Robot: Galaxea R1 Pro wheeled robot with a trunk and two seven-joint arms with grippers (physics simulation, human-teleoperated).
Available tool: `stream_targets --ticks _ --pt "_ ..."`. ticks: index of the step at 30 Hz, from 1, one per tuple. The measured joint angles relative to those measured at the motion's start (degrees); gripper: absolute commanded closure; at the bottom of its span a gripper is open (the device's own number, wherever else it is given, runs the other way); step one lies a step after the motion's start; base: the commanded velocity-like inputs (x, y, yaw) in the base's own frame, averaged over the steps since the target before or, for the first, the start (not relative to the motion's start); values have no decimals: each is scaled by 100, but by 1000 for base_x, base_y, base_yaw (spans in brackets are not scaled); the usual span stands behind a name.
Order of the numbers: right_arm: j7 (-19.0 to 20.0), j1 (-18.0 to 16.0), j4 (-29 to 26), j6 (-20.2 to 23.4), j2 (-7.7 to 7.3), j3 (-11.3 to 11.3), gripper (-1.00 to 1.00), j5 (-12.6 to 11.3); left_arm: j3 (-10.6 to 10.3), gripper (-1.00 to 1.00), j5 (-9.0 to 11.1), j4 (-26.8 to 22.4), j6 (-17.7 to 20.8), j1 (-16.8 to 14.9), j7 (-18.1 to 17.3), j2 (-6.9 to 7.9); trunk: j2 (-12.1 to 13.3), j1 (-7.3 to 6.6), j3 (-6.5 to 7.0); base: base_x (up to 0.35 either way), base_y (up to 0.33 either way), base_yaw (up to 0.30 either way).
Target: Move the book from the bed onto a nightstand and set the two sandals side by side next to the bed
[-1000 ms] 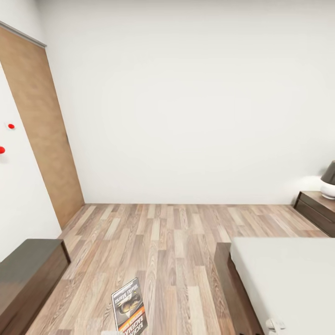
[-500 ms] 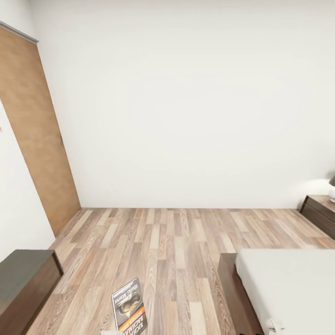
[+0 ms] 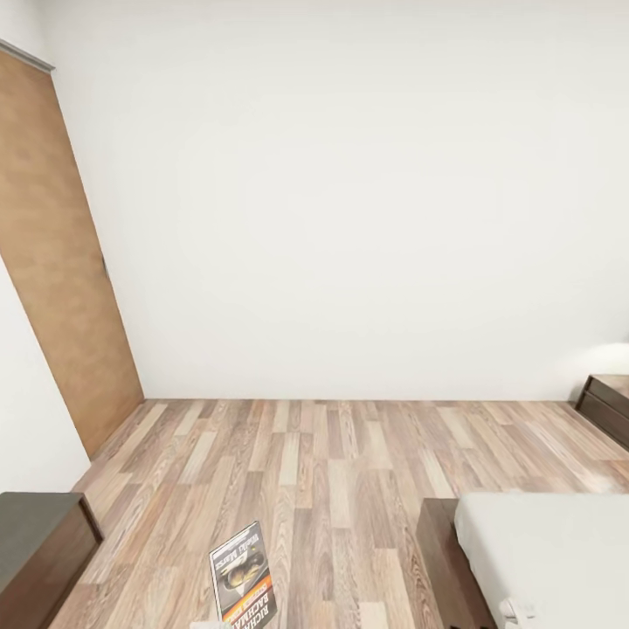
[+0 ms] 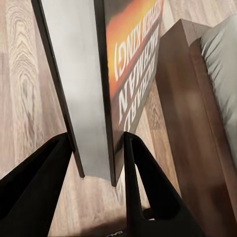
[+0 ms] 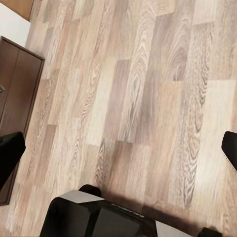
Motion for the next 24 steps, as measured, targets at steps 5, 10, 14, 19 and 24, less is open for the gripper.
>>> stream_targets --ticks 5,10,14,19,24 --pt "2 0 0 0 0 0 -100 5 0 100 0 1 0 0 0 0 0 0 0 331 0 0" --pt "-1 0 -1 0 0 0 -100 7 0 100 1 1 0 0 0 0 0 0 0 331 0 0" --pt "-3 0 -1 0 0 7 -100 7 0 100 0 1 0 0 0 0 0 0 0 331 0 0" --pt "-9 0 1 0 0 8 -100 7 0 100 0 -2 0 0 0 0 0 0 0 331 0 0" --pt "-9 0 -1 2 0 8 -100 7 1 100 1 -4 0 0 0 0 0 0 0 331 0 0"
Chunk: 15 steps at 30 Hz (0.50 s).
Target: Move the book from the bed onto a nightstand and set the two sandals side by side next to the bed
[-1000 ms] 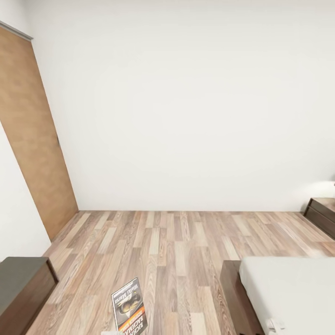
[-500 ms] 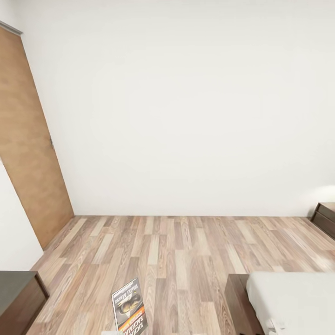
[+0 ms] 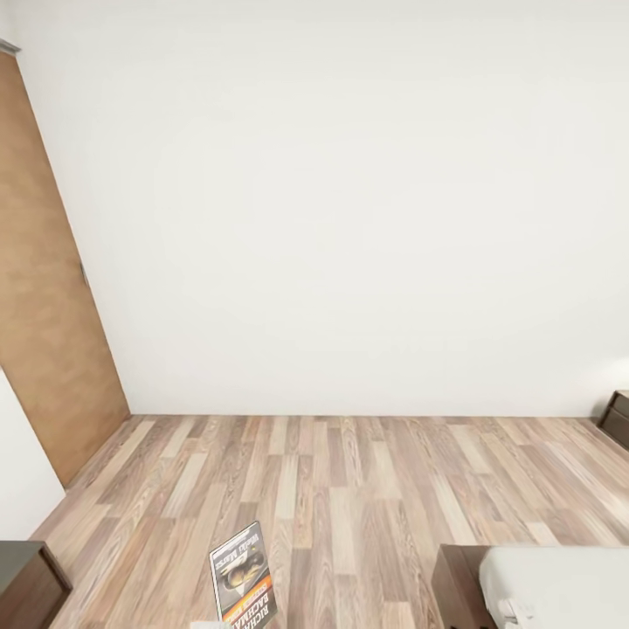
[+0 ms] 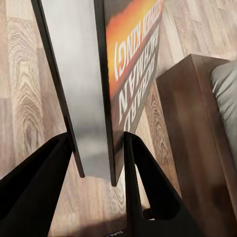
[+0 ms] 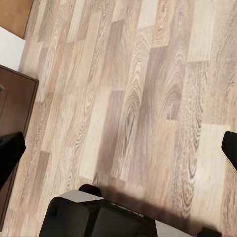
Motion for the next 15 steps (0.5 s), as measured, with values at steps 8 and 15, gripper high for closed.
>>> stream_targets --ticks 8,15 --pt "0 0 2 -1 0 0 -100 0 0 100 0 1 0 0 0 0 0 0 0 331 0 0" --pt "0 0 4 -2 0 0 -100 0 1 100 0 1 0 0 0 0 0 0 0 331 0 0"
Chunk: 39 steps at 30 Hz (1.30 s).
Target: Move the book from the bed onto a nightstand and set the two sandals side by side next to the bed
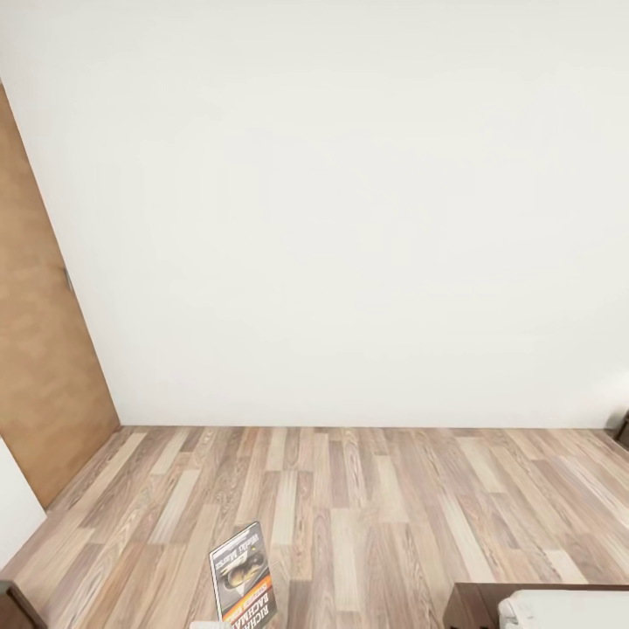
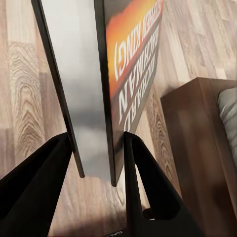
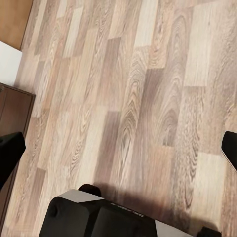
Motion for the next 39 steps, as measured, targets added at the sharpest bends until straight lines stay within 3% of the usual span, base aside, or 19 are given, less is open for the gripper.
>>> stream_targets --ticks 10,13,14,15,21,24,26,30,36,39 --pt "0 0 -1 0 0 0 -100 0 -106 100 -20 -218 80 -14 -40 -1 0 0 1 331 0 0" --pt "0 0 -3 0 0 0 -100 0 -413 100 -163 -587 497 -17 -59 -3 0 0 0 331 0 0" --pt "0 0 -4 0 0 0 -100 0 -580 100 -278 -742 671 -17 -65 -4 0 0 0 331 0 0" --pt "0 0 -4 0 0 0 -100 0 -892 100 -486 -1059 956 -17 -87 -7 0 0 1 331 0 0" --pt "0 0 -3 0 0 0 -100 0 -1039 100 -700 -1646 1268 -18 -449 -5 0 0 0 331 0 0" --pt "0 0 -4 0 0 0 -100 0 -1047 100 -721 -1771 1283 -18 -752 -4 0 0 0 331 0 0" --pt "1 0 -4 0 0 0 -100 0 -1068 100 -700 -2116 1334 -20 -1165 -3 0 0 1 331 0 0" --pt "0 0 -4 0 0 0 -100 0 -1063 100 -724 -2455 1694 -27 -1305 -14 0 0 0 331 0 0" --pt "5 0 -4 0 0 0 -100 0 -1099 100 -736 -2783 1857 -27 -1424 -236 0 0 0 331 0 0" --pt "7 0 -4 0 0 0 -100 0 -1258 100 -749 -2806 1888 -26 -1438 -277 0 0 0 331 0 0"
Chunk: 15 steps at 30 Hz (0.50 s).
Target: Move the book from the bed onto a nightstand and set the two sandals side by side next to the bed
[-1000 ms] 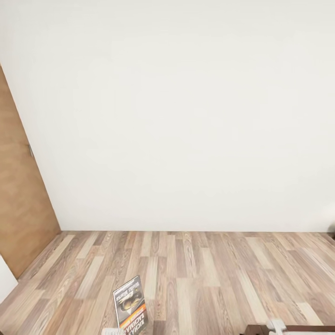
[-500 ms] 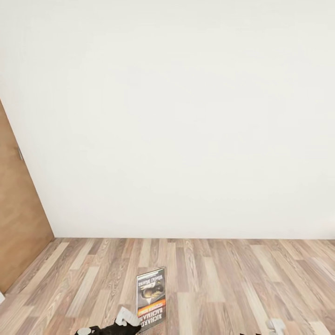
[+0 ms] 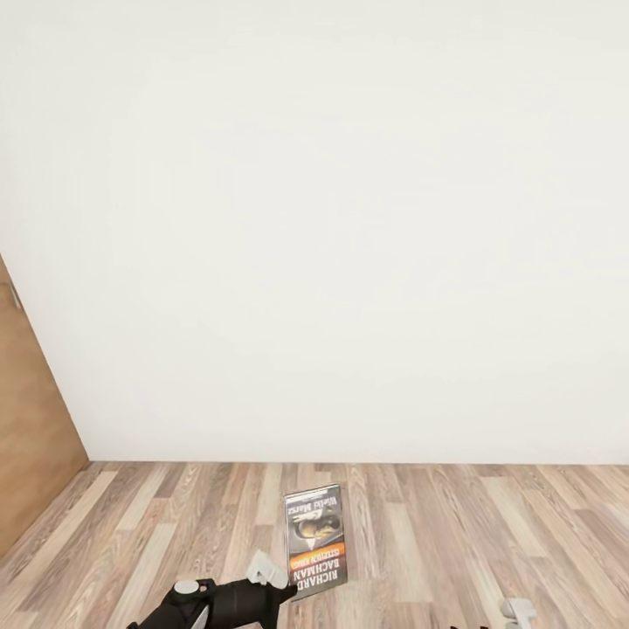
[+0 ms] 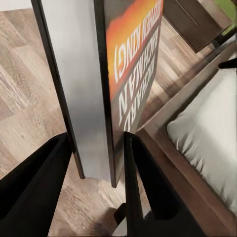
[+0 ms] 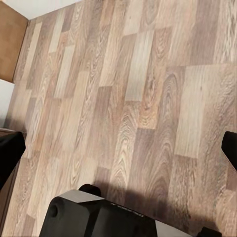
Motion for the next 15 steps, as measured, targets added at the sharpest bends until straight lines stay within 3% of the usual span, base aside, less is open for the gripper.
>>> stream_targets --ticks 1,3,5,8,15 --pt "-1 0 0 0 -2 0 -100 0 -50 100 -1 0 1 -1 0 1 0 0 0 331 0 0" --pt "-2 0 0 0 -1 -1 -100 0 -484 100 -5 11 1 1 -1 7 0 0 -1 331 0 0" --pt "0 0 0 2 0 -4 -100 0 -675 100 2 18 2 0 6 6 0 0 0 331 0 0" --pt "1 0 0 0 0 -7 -100 0 -782 100 3 37 -4 -1 19 12 0 0 0 331 0 0" --pt "-1 0 0 0 0 -8 -100 0 -806 100 12 58 -14 -1 45 22 0 0 0 331 0 0"
